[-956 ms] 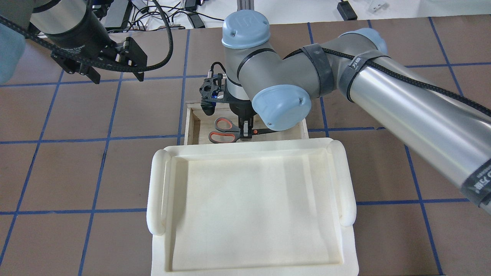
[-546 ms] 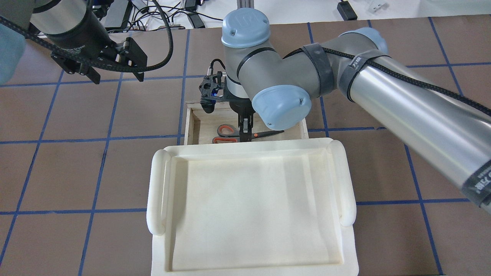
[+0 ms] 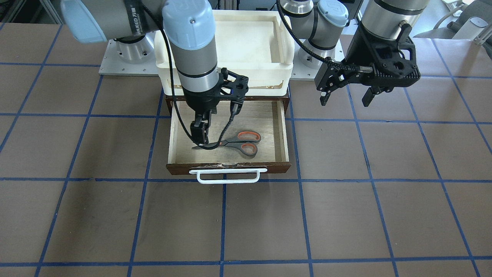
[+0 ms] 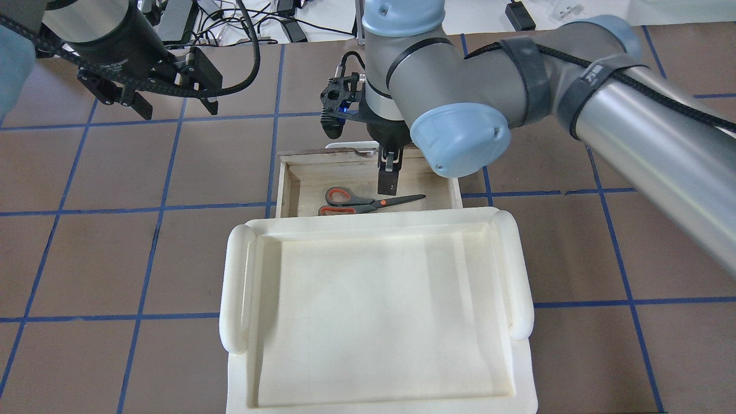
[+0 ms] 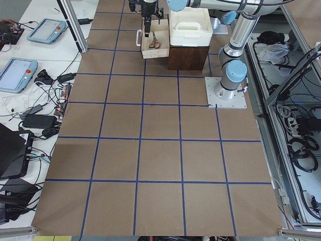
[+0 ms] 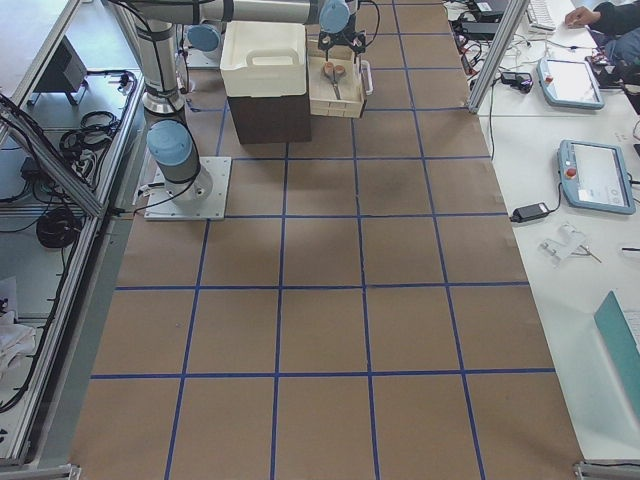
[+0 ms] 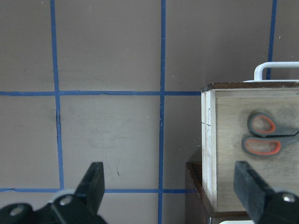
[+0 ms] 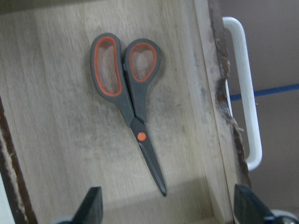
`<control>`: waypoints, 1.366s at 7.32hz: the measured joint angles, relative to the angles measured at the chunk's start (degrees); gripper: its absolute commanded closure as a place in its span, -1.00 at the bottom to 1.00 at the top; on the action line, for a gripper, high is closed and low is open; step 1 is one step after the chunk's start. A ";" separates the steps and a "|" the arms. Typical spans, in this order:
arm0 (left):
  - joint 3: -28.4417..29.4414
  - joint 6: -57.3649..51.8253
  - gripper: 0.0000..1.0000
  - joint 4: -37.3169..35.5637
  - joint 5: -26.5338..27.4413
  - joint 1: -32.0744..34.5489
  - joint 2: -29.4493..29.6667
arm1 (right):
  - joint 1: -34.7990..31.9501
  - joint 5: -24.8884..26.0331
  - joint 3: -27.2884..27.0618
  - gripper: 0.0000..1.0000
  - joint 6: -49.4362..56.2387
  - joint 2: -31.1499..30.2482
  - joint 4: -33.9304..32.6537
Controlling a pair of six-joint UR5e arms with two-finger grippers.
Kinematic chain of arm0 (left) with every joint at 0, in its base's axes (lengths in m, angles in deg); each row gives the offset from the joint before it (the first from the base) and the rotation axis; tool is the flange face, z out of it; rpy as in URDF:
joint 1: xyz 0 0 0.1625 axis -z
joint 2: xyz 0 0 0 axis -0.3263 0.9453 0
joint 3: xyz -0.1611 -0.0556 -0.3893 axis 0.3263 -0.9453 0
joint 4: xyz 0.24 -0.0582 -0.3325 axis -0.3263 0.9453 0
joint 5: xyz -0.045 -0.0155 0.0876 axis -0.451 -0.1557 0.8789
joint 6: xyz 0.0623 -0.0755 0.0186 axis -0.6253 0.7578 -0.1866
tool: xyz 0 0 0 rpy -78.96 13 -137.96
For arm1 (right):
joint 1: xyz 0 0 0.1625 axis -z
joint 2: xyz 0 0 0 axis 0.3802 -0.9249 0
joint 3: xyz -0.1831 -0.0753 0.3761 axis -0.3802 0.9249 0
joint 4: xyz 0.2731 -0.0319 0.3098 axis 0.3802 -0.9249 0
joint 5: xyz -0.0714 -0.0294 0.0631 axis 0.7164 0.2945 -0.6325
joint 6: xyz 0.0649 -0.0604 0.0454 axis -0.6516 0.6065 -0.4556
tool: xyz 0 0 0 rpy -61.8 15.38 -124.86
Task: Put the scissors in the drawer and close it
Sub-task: 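Raise the right gripper out of the drawer and withdraw it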
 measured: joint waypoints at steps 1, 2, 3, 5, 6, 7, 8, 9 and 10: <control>1.27 0.02 -1.00 -0.55 -0.43 0.20 1.57 | 3.09 0.98 -0.03 -1.00 -3.44 -2.73 2.79; 2.27 -0.15 -1.00 -0.93 -1.32 0.53 3.35 | 6.06 1.92 -0.07 -1.00 -7.54 -5.29 5.13; 3.12 -0.45 -1.00 -1.91 -3.44 0.89 5.82 | 8.34 2.46 -0.14 -1.00 -12.56 -7.78 7.21; 6.32 -0.63 -1.00 -4.51 -6.32 2.24 11.90 | 10.67 2.93 -0.34 -1.00 -22.41 -12.35 10.09; 7.74 -0.38 -1.00 -5.29 -6.43 3.32 15.14 | 11.09 3.04 -0.38 -1.00 -29.45 -14.31 10.71; 8.52 -0.23 -1.00 -6.08 -6.38 4.17 18.10 | 11.25 3.05 -0.40 -1.00 -38.39 -15.96 11.36; 9.02 -0.17 -1.00 -6.53 -6.19 4.78 20.38 | 11.33 2.83 -0.40 -1.00 -46.90 -17.43 11.69; 9.36 -0.14 -1.00 -6.70 -5.47 5.24 22.07 | 11.35 2.53 -0.48 -1.00 -51.87 -18.74 11.53; 9.51 -0.07 -1.00 -6.77 -4.60 5.51 23.55 | 11.34 2.36 -0.64 -1.00 -54.42 -19.49 11.32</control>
